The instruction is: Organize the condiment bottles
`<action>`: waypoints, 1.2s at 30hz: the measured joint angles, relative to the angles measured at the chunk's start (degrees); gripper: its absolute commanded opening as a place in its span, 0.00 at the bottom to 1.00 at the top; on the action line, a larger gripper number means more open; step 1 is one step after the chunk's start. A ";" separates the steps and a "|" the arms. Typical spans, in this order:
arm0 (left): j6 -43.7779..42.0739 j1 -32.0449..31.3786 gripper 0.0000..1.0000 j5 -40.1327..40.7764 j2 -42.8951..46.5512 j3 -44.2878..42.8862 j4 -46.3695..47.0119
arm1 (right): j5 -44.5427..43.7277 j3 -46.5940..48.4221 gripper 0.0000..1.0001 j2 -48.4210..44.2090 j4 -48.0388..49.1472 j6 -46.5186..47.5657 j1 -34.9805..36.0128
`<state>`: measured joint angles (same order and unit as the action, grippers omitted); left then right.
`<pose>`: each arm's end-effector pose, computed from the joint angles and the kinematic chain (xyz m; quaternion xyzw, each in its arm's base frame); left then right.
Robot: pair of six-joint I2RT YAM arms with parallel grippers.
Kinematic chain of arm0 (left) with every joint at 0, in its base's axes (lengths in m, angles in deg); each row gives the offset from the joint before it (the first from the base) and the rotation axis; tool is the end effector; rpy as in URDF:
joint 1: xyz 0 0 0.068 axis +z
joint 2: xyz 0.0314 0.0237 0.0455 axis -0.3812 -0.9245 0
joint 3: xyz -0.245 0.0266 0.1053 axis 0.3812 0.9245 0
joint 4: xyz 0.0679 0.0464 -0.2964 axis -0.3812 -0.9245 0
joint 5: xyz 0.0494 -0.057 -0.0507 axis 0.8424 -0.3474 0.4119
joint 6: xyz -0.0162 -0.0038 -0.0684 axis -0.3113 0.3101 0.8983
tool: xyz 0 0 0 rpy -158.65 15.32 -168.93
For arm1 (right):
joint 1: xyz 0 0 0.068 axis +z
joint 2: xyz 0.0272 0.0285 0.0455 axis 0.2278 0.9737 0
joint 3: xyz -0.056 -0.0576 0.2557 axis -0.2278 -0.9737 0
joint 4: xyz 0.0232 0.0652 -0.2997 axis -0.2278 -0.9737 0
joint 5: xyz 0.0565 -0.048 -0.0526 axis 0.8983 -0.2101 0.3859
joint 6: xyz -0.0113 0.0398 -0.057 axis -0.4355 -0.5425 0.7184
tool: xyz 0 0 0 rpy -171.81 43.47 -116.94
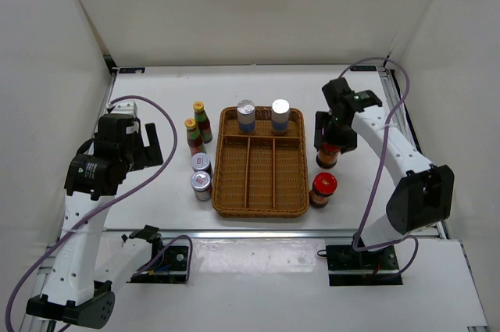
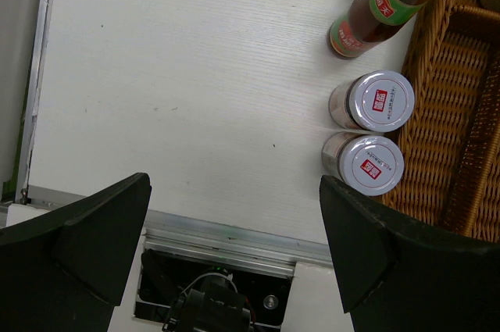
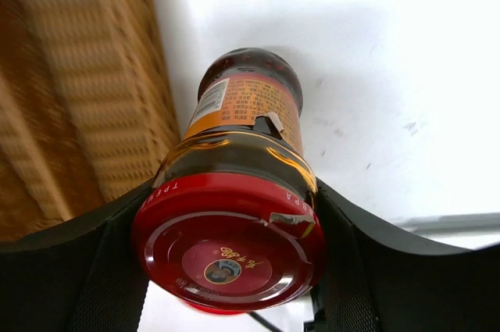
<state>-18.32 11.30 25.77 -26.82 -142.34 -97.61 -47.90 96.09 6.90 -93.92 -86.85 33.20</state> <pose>0.1908 -0.0212 0.3869 -0.0765 0.9218 0.0489 0.3768 0.3317 0.1114 0.2513 0.0291 0.9843 -0.0168 0.1733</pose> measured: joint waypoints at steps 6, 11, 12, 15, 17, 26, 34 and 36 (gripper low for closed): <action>0.00 0.00 1.00 0.02 0.07 0.02 0.04 | -3.28 11.65 0.00 0.04 -1.31 1.88 3.74; 0.00 0.00 1.00 0.04 0.79 1.33 0.17 | -1.09 15.34 0.00 0.79 -2.71 4.33 11.26; 0.00 0.00 1.00 0.02 0.92 1.51 0.17 | -0.33 15.39 0.00 1.18 -2.71 4.61 12.44; 0.00 0.00 1.00 0.02 1.09 1.64 0.20 | 1.99 15.43 0.00 3.61 -2.82 5.03 14.97; -0.02 0.00 1.00 0.02 1.14 1.64 0.20 | 2.75 15.41 0.00 5.86 -2.69 5.29 15.37; -0.02 0.00 1.00 0.46 1.51 2.38 0.39 | 4.09 10.78 0.29 12.39 3.82 6.56 13.99; 1.22 0.00 1.00 4.83 3.39 5.73 2.97 | 5.84 8.48 0.70 14.34 7.17 6.56 12.92; 2.05 0.00 1.00 6.54 3.89 7.15 3.74 | 6.19 8.44 0.85 14.29 7.23 6.51 12.92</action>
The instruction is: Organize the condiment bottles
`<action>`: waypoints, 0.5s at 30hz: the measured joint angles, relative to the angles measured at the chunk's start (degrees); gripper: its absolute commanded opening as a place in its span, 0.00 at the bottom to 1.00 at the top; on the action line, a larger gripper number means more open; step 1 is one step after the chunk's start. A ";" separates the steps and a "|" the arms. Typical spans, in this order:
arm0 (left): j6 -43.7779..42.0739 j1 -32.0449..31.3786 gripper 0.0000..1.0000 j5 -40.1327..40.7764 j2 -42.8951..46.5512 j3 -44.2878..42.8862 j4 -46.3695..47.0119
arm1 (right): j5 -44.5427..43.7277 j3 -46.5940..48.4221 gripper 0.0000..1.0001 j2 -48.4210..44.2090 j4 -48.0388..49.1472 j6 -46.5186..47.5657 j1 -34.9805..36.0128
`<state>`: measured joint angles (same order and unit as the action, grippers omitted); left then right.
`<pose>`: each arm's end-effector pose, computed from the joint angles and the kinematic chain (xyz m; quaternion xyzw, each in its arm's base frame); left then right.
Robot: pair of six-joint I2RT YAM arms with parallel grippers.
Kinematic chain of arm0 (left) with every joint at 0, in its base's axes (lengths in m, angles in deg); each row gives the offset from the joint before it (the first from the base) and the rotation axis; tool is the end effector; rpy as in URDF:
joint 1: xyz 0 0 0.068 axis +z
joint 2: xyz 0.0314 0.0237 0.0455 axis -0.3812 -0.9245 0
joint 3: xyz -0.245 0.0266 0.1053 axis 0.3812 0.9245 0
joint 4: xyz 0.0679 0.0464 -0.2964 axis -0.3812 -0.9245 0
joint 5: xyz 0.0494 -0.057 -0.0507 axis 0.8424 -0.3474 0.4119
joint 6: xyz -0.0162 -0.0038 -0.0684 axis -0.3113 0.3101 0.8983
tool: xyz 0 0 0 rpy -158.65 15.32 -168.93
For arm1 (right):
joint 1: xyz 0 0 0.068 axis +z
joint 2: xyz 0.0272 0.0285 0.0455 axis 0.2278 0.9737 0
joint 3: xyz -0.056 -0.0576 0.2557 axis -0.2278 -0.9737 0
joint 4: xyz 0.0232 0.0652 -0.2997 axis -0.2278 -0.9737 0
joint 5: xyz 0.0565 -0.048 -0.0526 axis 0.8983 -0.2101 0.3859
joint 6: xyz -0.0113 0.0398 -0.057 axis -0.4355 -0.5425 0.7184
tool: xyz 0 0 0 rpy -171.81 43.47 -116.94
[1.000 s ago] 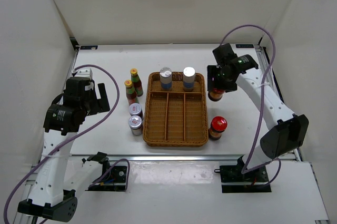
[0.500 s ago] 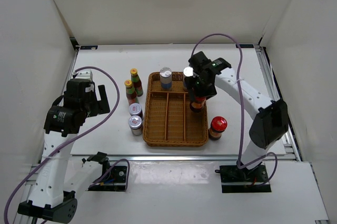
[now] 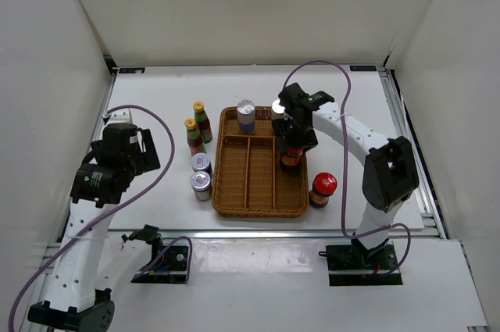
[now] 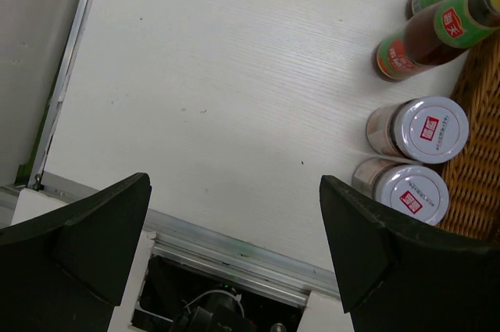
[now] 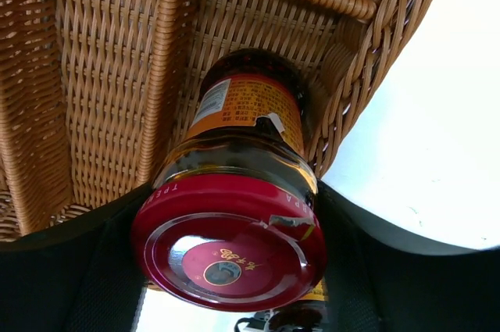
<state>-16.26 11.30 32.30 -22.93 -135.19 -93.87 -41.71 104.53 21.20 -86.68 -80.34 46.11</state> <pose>0.1873 -0.0142 0.3633 -0.1135 0.9089 0.0926 0.3903 0.3507 0.2239 0.2157 -0.1454 0.9747 0.0465 0.1633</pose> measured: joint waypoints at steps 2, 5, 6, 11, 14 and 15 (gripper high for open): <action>0.63 0.00 1.00 1.31 0.61 1.53 1.09 | 0.31 -0.11 0.93 -0.07 -0.02 -0.11 0.00; 1.20 0.00 1.00 2.32 1.44 3.78 2.71 | 0.48 -0.15 1.00 -0.39 -0.35 -0.68 0.00; 1.29 0.00 1.00 2.43 1.64 4.46 2.97 | 0.44 0.02 1.00 -0.63 -0.70 -0.76 0.00; 1.46 0.00 1.00 2.32 3.02 8.13 6.29 | -2.25 1.46 1.00 -5.84 -4.09 -1.73 0.00; 0.85 0.00 1.00 0.74 5.49 11.23 7.82 | -5.51 2.91 1.00 -11.65 -6.27 -2.14 0.00; 0.55 0.00 1.00 -0.02 6.27 11.74 8.26 | -6.62 3.10 1.00 -13.81 -6.84 -2.27 0.00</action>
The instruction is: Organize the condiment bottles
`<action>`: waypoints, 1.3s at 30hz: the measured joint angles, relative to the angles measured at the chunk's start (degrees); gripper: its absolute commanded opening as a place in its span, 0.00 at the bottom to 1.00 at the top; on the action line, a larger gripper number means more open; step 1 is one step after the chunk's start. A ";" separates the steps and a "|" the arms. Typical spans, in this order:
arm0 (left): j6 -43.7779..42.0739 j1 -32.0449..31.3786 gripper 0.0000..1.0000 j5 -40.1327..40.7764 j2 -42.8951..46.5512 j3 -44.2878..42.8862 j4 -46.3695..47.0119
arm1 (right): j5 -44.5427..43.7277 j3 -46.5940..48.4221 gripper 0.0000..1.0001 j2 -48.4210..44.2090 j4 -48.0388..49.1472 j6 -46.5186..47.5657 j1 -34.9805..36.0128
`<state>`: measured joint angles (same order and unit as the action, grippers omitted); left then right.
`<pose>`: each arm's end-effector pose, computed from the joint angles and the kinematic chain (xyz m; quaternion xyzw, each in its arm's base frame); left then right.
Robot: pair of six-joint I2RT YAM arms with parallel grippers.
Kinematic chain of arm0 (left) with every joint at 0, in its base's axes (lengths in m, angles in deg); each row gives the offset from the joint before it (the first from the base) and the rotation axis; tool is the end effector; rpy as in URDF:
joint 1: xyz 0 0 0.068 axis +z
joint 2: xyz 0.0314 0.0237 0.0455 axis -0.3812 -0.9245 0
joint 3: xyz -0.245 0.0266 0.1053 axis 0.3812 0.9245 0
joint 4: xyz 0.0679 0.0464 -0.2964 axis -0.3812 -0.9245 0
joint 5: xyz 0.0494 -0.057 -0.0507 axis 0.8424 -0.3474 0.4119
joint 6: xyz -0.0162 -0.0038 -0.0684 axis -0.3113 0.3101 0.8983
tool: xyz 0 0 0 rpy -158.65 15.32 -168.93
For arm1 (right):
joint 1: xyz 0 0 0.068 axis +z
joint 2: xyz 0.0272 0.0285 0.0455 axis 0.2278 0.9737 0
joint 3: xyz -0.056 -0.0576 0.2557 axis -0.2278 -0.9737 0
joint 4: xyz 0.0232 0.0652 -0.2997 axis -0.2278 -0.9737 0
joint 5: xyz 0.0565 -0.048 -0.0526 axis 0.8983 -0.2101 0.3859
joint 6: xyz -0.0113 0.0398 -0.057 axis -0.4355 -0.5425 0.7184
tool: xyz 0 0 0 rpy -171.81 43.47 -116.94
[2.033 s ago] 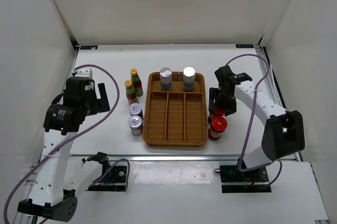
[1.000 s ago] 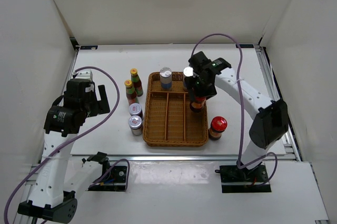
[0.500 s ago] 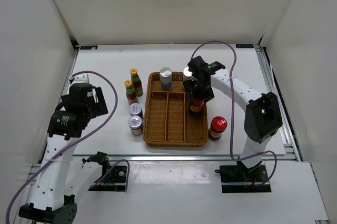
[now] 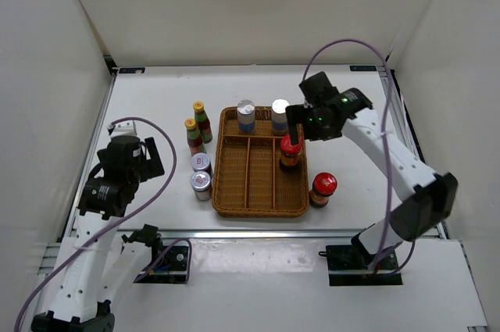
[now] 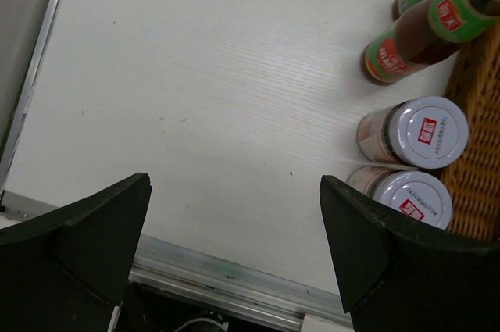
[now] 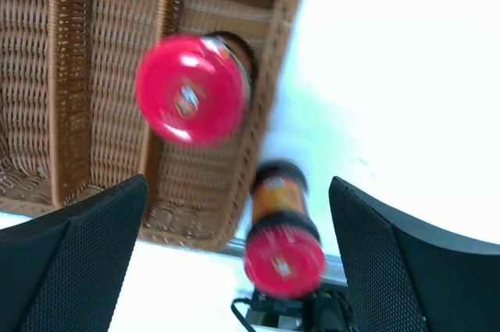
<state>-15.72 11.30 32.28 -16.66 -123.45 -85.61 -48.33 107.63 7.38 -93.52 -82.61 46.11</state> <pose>0.1857 -0.0139 0.3219 -0.1217 0.8992 0.0835 0.4118 0.3153 0.1931 0.3194 -0.1066 0.9582 0.0362 0.2630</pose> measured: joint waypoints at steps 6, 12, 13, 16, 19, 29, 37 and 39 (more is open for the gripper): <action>-0.83 0.00 1.00 -2.43 2.89 0.52 3.02 | -2.38 -3.69 1.00 -8.66 -3.98 -1.49 -0.09; -0.20 -1.55 1.00 -1.36 4.17 0.63 3.61 | -0.37 -17.62 1.00 -12.55 -6.47 -6.43 -0.66; -0.02 -1.90 1.00 -1.03 4.24 0.63 3.61 | -0.07 -19.12 1.00 -12.90 -6.99 -7.17 -0.68; 0.44 -2.86 1.00 -0.37 4.35 0.63 3.61 | 0.74 -22.69 1.00 -14.36 -6.93 -8.87 -0.70; 0.68 -3.61 1.00 0.35 4.35 0.63 3.61 | 1.62 -24.68 0.98 -15.13 -6.40 -10.05 -0.70; 1.31 -3.76 1.00 1.20 4.68 0.63 3.58 | 4.83 -30.08 0.47 -15.34 -4.44 -12.31 -0.70; 1.55 -3.76 1.00 2.01 5.84 0.68 3.58 | 3.80 -26.58 0.01 -15.04 -7.91 -12.76 -0.70; 1.81 -3.76 1.00 2.47 6.71 0.83 3.58 | 2.19 -21.77 0.01 -14.95 -10.78 -12.76 -0.70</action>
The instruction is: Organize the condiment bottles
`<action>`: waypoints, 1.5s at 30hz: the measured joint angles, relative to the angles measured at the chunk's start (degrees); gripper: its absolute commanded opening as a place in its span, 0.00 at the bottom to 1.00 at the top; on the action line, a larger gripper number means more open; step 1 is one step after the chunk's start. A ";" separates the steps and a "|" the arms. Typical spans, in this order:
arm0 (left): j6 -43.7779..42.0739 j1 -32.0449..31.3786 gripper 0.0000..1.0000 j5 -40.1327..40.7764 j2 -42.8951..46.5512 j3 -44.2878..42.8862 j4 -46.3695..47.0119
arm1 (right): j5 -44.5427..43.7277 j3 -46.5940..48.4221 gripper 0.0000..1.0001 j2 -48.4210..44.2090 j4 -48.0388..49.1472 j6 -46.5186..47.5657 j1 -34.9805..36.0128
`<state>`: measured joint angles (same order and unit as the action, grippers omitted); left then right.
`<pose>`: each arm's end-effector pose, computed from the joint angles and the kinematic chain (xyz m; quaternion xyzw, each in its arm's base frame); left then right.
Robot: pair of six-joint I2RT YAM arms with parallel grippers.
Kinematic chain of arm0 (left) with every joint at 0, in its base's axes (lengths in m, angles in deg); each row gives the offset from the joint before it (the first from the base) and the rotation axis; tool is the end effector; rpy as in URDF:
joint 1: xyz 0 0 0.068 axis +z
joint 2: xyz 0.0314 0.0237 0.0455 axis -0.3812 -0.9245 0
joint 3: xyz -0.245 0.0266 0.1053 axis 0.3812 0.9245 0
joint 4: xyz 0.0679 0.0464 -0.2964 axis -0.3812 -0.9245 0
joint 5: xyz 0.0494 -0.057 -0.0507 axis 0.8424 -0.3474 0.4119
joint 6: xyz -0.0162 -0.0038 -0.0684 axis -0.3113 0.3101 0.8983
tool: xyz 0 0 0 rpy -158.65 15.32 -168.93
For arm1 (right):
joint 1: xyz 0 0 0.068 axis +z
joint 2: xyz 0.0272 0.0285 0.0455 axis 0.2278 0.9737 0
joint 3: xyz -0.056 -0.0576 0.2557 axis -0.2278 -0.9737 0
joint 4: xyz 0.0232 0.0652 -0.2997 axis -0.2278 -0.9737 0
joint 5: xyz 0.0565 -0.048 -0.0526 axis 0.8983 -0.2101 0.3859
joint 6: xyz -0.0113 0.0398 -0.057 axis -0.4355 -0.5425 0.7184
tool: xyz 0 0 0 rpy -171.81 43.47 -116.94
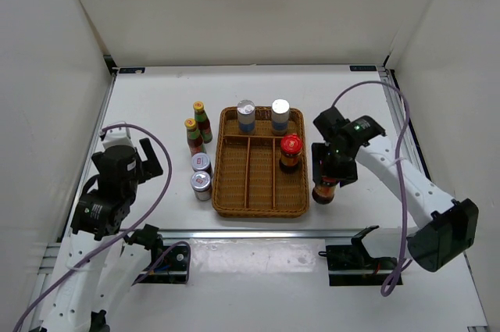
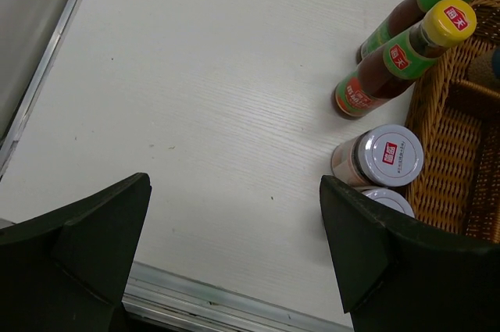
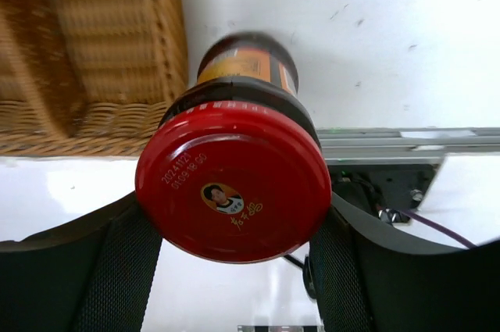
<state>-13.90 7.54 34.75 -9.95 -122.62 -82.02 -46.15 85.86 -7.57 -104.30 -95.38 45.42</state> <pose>0.1653 -0.0186 0.3416 -0.1296 0.8620 0.0541 0.4870 0.2330 0.1384 0.2588 -0.0084 0.9926 -0.0004 0.1208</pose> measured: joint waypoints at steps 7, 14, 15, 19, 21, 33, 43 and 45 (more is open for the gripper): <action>0.83 0.00 1.00 1.55 1.88 0.48 -0.02 | -2.49 14.71 0.01 0.20 -4.26 0.96 0.48; 0.85 0.00 1.00 1.90 0.70 0.48 -0.02 | -1.03 18.51 0.01 5.86 -3.56 1.40 9.73; 0.83 0.00 1.00 1.92 0.48 0.50 -0.02 | -0.44 18.49 0.01 7.32 -2.97 1.38 11.34; 0.83 0.00 1.00 1.97 -0.20 0.50 -0.02 | 1.66 17.16 0.01 13.35 0.00 1.40 15.17; 0.85 -0.20 1.00 1.95 -0.52 0.50 -0.02 | 1.60 15.47 0.01 14.97 1.86 1.84 15.30; 0.83 -0.63 1.00 1.95 -1.90 0.55 -0.02 | 1.01 7.04 0.82 15.37 10.82 4.50 14.69; 2.69 -0.63 1.00 1.92 -9.01 -3.45 -1.09 | 1.51 4.74 1.00 11.91 12.24 5.73 14.75; 3.37 -0.63 1.00 1.90 -14.21 -7.76 -0.42 | 1.46 4.85 1.00 10.97 12.11 5.81 14.75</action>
<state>-10.54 6.90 36.65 -24.15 -130.38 -82.44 -44.68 90.71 3.41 -92.19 -89.56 60.17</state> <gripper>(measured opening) 0.998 0.998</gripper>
